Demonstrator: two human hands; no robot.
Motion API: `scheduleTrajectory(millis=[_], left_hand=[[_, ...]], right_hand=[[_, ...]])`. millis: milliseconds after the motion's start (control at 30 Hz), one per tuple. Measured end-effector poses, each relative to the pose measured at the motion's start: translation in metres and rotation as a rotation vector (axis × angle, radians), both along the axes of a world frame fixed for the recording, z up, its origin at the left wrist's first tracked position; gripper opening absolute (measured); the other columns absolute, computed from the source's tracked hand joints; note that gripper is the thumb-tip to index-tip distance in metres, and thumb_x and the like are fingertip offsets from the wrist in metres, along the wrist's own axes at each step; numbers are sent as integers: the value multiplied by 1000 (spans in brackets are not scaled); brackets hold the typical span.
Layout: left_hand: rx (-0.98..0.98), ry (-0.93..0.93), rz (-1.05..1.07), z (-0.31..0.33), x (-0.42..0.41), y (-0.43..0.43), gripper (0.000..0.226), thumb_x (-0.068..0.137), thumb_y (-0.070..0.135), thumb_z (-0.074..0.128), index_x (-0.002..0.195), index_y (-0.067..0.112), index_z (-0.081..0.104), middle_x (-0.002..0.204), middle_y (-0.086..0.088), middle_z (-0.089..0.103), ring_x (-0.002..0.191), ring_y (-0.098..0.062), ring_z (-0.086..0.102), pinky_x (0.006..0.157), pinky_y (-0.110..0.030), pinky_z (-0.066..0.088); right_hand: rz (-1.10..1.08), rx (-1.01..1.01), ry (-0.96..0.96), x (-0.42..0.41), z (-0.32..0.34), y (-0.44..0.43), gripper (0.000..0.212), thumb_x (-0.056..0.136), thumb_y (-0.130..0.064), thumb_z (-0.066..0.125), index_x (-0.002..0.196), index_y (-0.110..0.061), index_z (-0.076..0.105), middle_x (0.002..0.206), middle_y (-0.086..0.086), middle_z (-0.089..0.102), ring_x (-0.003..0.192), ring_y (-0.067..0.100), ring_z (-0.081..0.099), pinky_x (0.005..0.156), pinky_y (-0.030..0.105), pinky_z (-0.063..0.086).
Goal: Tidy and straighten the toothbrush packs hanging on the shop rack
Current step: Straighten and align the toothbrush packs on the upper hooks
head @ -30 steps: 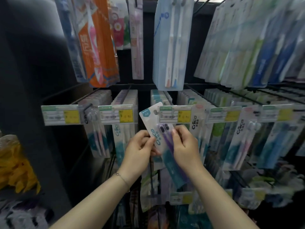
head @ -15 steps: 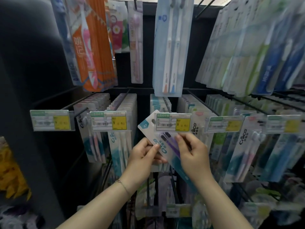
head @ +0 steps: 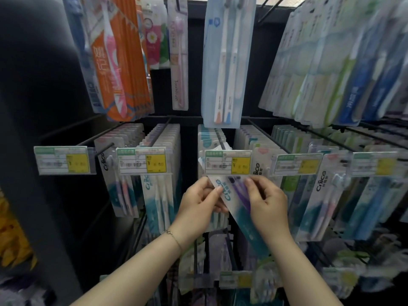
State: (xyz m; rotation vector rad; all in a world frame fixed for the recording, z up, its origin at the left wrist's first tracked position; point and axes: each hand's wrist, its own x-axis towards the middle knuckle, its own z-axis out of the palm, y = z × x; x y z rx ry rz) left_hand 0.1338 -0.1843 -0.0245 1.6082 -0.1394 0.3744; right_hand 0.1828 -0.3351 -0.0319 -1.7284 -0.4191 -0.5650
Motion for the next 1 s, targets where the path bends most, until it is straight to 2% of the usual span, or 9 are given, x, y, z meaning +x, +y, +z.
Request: scheduleTrajectory(millis=[67, 200, 300, 467, 567, 700, 767, 867, 1000], left_hand=[[74, -28, 56, 0, 1, -1, 11, 101, 10, 53, 98, 10, 63, 84, -9, 74, 69, -20, 71, 65, -30, 58], [164, -70, 224, -6, -1, 9, 7, 100, 19, 55, 93, 20, 57, 76, -2, 72, 65, -18, 71, 68, -44, 61], [184, -138, 360, -4, 1, 23, 10, 103, 18, 48, 100, 27, 51, 78, -5, 68, 63, -16, 69, 65, -44, 60], [436, -203, 431, 4, 15, 38, 23, 101, 23, 50, 123, 22, 54, 100, 6, 68, 73, -12, 69, 69, -43, 59], [467, -170, 405, 10, 17, 37, 27, 100, 23, 53, 127, 22, 56, 104, 11, 68, 81, -3, 68, 74, -30, 59], [484, -119, 359, 15, 19, 40, 16, 101, 24, 53, 112, 26, 64, 88, 12, 69, 73, 1, 63, 64, -16, 48], [465, -104, 328, 15, 20, 42, 15, 100, 23, 54, 106, 27, 67, 83, 12, 69, 70, 3, 61, 60, -11, 44], [456, -100, 286, 16, 22, 43, 16, 99, 20, 55, 104, 24, 69, 88, 8, 71, 75, -3, 64, 66, -17, 50], [435, -108, 201, 17, 21, 39, 18, 98, 19, 56, 110, 22, 69, 98, 8, 73, 88, -4, 67, 80, -29, 58]], right_hand=[[20, 26, 76, 4, -4, 2, 15, 97, -25, 57, 91, -29, 70, 85, -12, 70, 82, 2, 64, 73, 26, 53], [95, 38, 146, 6, -18, 10, 14, 98, -29, 56, 88, -28, 67, 81, -9, 69, 78, 6, 65, 70, 30, 53], [130, 44, 148, 11, -23, 15, 15, 99, -29, 54, 89, -25, 65, 79, -8, 67, 76, 9, 62, 68, 31, 49], [177, 60, 162, 16, -21, 24, 16, 100, -24, 53, 92, -21, 66, 85, -7, 69, 82, 6, 64, 75, 26, 51], [206, 37, 188, 16, -21, 26, 16, 101, -22, 52, 96, -21, 68, 90, -6, 72, 88, 6, 67, 80, 28, 52], [142, -5, 141, 20, -25, 21, 17, 101, -18, 53, 100, -23, 69, 94, -6, 73, 92, 8, 67, 86, 38, 55], [128, 39, 105, 18, -21, 20, 21, 101, -14, 51, 105, -28, 66, 100, -12, 71, 98, 2, 64, 89, 28, 53], [139, 23, 113, 18, -9, 22, 31, 101, -12, 49, 101, -39, 63, 98, -24, 69, 99, -8, 61, 87, 13, 46], [224, 145, 301, 30, 2, 24, 34, 100, -7, 50, 86, -28, 73, 86, -14, 76, 91, 12, 69, 86, 35, 52]])
